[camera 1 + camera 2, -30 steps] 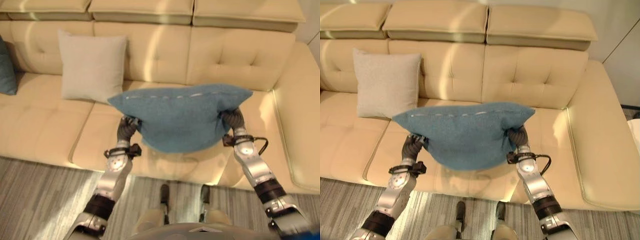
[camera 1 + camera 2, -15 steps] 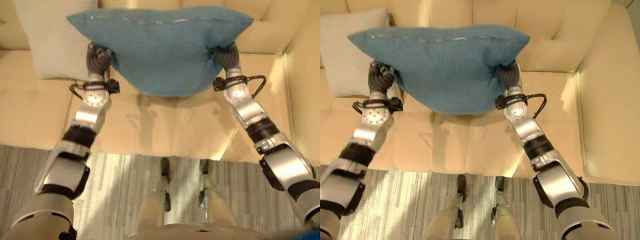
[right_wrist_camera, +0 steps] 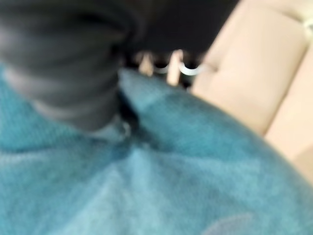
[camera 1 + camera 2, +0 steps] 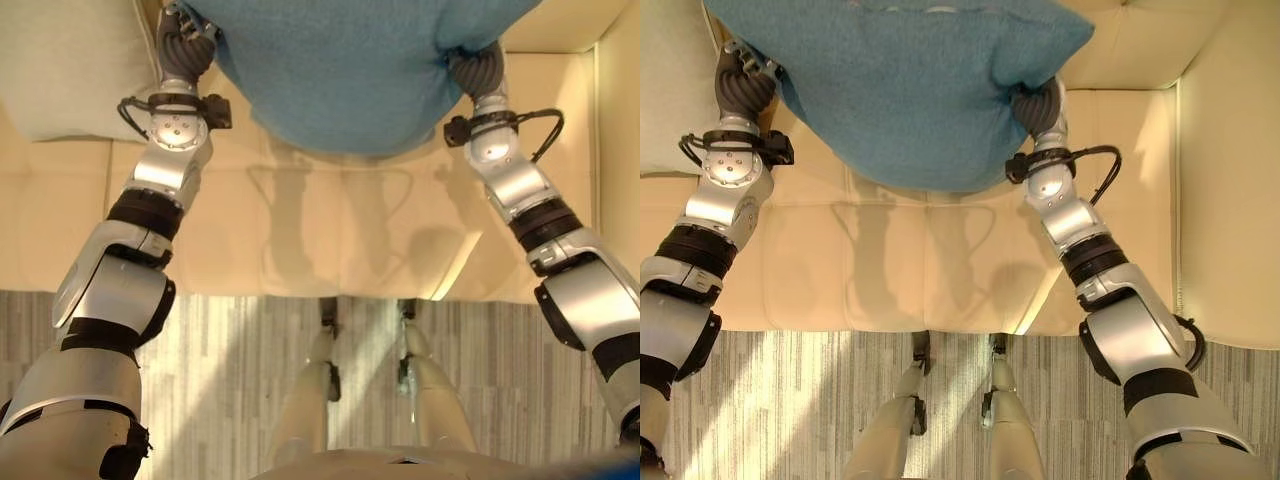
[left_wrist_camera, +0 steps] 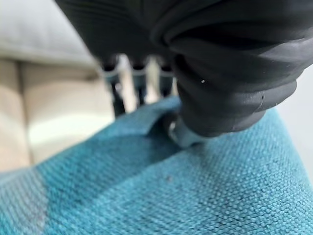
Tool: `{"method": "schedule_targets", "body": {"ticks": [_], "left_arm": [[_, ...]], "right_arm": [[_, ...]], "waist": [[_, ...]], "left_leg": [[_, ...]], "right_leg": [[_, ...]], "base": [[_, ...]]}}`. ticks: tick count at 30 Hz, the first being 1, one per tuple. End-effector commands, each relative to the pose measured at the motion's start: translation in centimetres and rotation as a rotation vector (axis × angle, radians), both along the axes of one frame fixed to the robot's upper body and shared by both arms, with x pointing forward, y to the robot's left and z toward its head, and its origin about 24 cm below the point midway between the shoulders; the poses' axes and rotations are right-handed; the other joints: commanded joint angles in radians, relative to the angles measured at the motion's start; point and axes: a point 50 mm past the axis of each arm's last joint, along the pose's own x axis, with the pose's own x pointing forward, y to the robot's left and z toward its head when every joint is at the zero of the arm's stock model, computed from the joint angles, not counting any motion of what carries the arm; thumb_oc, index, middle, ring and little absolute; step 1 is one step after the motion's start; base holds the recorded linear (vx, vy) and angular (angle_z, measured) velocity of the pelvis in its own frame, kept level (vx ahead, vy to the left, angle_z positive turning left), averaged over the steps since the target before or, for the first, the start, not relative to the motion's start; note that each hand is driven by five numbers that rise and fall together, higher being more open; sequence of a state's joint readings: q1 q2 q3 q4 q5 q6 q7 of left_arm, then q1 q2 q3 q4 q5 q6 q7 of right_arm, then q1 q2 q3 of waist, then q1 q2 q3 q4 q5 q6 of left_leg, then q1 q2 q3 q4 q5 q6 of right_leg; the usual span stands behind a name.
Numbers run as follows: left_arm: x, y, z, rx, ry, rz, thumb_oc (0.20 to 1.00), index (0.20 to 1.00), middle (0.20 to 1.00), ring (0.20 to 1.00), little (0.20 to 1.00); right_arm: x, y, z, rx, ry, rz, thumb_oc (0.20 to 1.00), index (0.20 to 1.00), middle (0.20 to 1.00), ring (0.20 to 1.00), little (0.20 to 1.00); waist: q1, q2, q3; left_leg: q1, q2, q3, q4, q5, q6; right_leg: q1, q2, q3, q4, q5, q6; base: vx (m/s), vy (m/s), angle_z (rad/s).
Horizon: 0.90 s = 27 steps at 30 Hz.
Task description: Pick up all the scattered cushions and arrange them neatly on the sofa.
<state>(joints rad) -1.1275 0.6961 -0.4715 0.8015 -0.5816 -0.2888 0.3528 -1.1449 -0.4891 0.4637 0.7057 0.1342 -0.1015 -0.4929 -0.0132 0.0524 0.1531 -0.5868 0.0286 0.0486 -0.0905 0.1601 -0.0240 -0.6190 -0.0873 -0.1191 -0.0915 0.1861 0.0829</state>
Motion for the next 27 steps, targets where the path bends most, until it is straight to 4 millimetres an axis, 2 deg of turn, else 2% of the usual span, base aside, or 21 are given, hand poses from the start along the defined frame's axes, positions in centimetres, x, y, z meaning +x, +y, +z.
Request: {"method": "schedule_targets", "body": {"ticks": [1,8,9,13,16,17,21,22,27], "left_arm": [[-1.5,0.0,6.2,0.000,-0.240,-0.038,0.200,0.200,0.200,0.200,0.200],[-0.6,0.3,4.9,-0.027,-0.170,-0.024,0.200,0.200,0.200,0.200,0.200],[-0.3,0.6,4.8,-0.029,-0.144,-0.002,1.000,1.000,1.000,1.000,1.000],[-0.2,1.5,5.7,-0.019,-0.133,0.060,1.000,1.000,1.000,1.000,1.000],[-0.6,3.4,6.0,0.006,-0.119,0.143,1.000,1.000,1.000,1.000,1.000],[-0.8,4.3,5.9,0.007,-0.104,0.173,1.000,1.000,1.000,1.000,1.000],[-1.1,5.2,6.0,0.022,-0.095,0.203,1.000,1.000,1.000,1.000,1.000],[-1.4,6.1,5.9,0.043,-0.085,0.235,1.000,1.000,1.000,1.000,1.000],[-1.9,7.5,5.6,0.031,-0.076,0.272,1.000,1.000,1.000,1.000,1.000]], "right_arm": [[-1.1,0.9,6.3,-0.002,-0.227,0.038,0.200,0.200,0.200,0.200,0.200],[-0.7,-0.7,7.5,-0.067,-0.208,-0.032,0.213,0.213,0.213,0.213,0.213],[-0.5,-1.0,7.8,-0.098,-0.189,-0.057,1.000,1.000,1.000,1.000,1.000],[-0.1,-2.0,8.3,-0.158,-0.172,-0.145,1.000,1.000,1.000,1.000,1.000],[-0.1,-3.4,8.6,-0.238,-0.180,-0.264,1.000,1.000,1.000,1.000,1.000],[-0.1,-3.9,8.6,-0.255,-0.177,-0.299,1.000,1.000,1.000,1.000,1.000],[-0.1,-4.8,8.6,-0.273,-0.167,-0.348,1.000,1.000,1.000,1.000,1.000],[-0.3,-6.0,8.8,-0.291,-0.162,-0.393,1.000,1.000,1.000,1.000,1.000],[-0.7,-7.8,8.9,-0.291,-0.152,-0.448,1.000,1.000,1.000,1.000,1.000]], "waist": [[0.013,-0.011,-0.057],[0.021,-0.027,-0.070],[0.023,-0.032,-0.074],[0.030,-0.040,-0.081],[0.041,-0.041,-0.099],[0.043,-0.042,-0.108],[0.047,-0.043,-0.121],[0.051,-0.045,-0.135],[0.054,-0.049,-0.148]], "left_leg": [[-0.012,-0.012,-0.060,0.003,-0.001,-0.101],[-0.077,-0.013,-0.069,0.003,0.014,-0.109],[-0.095,-0.012,-0.072,0.003,0.021,-0.114],[-0.118,-0.013,-0.076,0.003,0.033,-0.119],[-0.124,-0.016,-0.084,0.003,0.037,-0.123],[-0.120,-0.016,-0.085,0.003,0.038,-0.126],[-0.115,-0.016,-0.088,0.003,0.038,-0.130],[-0.107,-0.017,-0.089,0.003,0.037,-0.133],[-0.094,-0.017,-0.092,0.003,0.035,-0.138]], "right_leg": [[-0.024,-0.052,-0.006,0.004,0.012,0.174],[-0.089,-0.045,-0.010,0.004,0.022,0.178],[-0.104,-0.042,-0.012,0.004,0.023,0.179],[-0.126,-0.036,-0.018,0.004,0.028,0.179],[-0.134,-0.032,-0.021,0.004,0.025,0.179],[-0.132,-0.032,-0.024,0.004,0.025,0.179],[-0.127,-0.034,-0.031,0.004,0.023,0.179],[-0.121,-0.034,-0.035,0.004,0.021,0.179],[-0.107,-0.037,-0.043,0.004,0.018,0.179]], "base": [[0.00,0.000,0.00],[0.00,-0.009,0.01],[0.00,-0.049,0.03],[0.00,-0.025,0.03],[0.02,-0.020,0.05],[0.00,0.000,0.00],[0.01,0.002,0.00],[0.00,0.000,0.00],[0.00,-0.001,0.01]]}}
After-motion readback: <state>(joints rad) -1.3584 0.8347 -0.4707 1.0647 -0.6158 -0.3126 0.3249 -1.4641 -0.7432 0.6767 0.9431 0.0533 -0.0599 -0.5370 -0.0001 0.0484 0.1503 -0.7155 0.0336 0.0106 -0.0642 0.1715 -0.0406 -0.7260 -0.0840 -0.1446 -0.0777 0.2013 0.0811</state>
